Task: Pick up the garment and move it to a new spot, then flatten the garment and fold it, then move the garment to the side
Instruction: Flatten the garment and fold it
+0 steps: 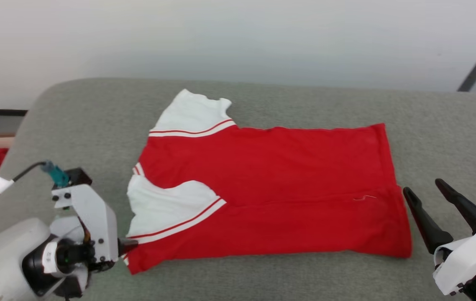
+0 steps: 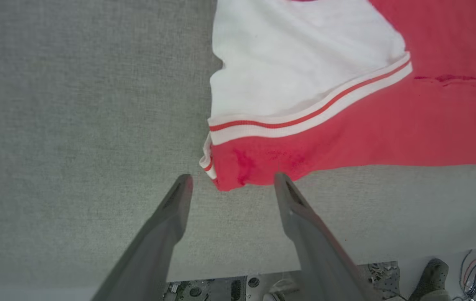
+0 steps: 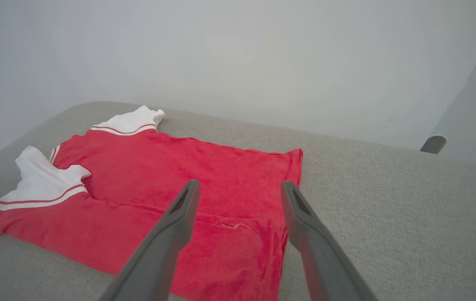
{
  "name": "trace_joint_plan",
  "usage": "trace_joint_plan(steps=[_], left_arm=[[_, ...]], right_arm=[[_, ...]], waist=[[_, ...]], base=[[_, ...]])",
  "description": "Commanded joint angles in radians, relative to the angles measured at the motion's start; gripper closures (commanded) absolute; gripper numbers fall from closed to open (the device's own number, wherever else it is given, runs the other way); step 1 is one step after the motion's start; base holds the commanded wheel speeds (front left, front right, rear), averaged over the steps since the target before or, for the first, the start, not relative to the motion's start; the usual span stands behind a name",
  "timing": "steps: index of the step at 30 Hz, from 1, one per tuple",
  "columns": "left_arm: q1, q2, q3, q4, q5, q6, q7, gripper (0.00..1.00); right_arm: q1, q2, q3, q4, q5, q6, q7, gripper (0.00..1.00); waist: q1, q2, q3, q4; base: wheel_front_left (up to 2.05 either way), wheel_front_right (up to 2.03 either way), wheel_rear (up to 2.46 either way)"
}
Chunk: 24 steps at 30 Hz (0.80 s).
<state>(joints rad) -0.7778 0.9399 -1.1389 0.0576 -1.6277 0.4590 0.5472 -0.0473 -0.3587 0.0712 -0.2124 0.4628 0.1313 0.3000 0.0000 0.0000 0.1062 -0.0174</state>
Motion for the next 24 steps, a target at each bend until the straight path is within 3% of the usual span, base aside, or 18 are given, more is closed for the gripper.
trace_joint_plan(steps=[1, 9, 18, 19, 20, 21, 24], left_arm=[[-0.005, -0.007, -0.005, 0.017, -0.002, -0.001, 0.011, 0.0], [0.026, -0.071, -0.006, 0.202, -0.063, -0.045, 0.061, 0.0], [0.029, -0.153, -0.036, 0.378, -0.051, -0.111, 0.082, 0.0], [0.031, -0.164, -0.032, 0.392, -0.06, -0.126, 0.085, 0.17], [0.032, -0.172, -0.03, 0.406, -0.061, -0.139, 0.085, 0.73], [0.031, -0.179, -0.031, 0.417, -0.059, -0.15, 0.087, 1.0], [0.029, -0.197, -0.035, 0.439, -0.054, -0.186, 0.089, 1.0]], right_arm=[[0.007, 0.008, -0.002, -0.006, -0.013, -0.001, 0.002, 0.0], [0.006, 0.028, -0.016, -0.02, -0.008, -0.001, 0.008, 0.0], [-0.004, 0.048, -0.018, -0.027, 0.013, -0.001, 0.025, 0.0], [-0.003, 0.052, -0.019, -0.026, 0.018, -0.001, 0.03, 0.0], [-0.001, 0.052, -0.02, -0.026, 0.02, -0.001, 0.04, 0.0], [0.002, 0.052, -0.02, -0.025, 0.022, -0.001, 0.052, 0.0], [0.019, 0.058, -0.025, -0.016, 0.038, -0.001, 0.114, 0.0]], waist=[[0.0, 0.0, 0.02, -0.031], [0.0, 0.0, 0.049, -0.074], [0.0, 0.0, 0.067, -0.084], [0.0, 0.0, 0.068, -0.085], [0.0, 0.0, 0.068, -0.084], [0.0, 0.0, 0.068, -0.084], [0.0, 0.0, 0.067, -0.082]], base=[[0.0, 0.0, 0.0], [0.0, 0.0, 0.0], [0.0, 0.0, 0.0], [0.0, 0.0, 0.0], [0.0, 0.0, 0.0], [0.0, 0.0, 0.0], [0.0, 0.0, 0.0]])
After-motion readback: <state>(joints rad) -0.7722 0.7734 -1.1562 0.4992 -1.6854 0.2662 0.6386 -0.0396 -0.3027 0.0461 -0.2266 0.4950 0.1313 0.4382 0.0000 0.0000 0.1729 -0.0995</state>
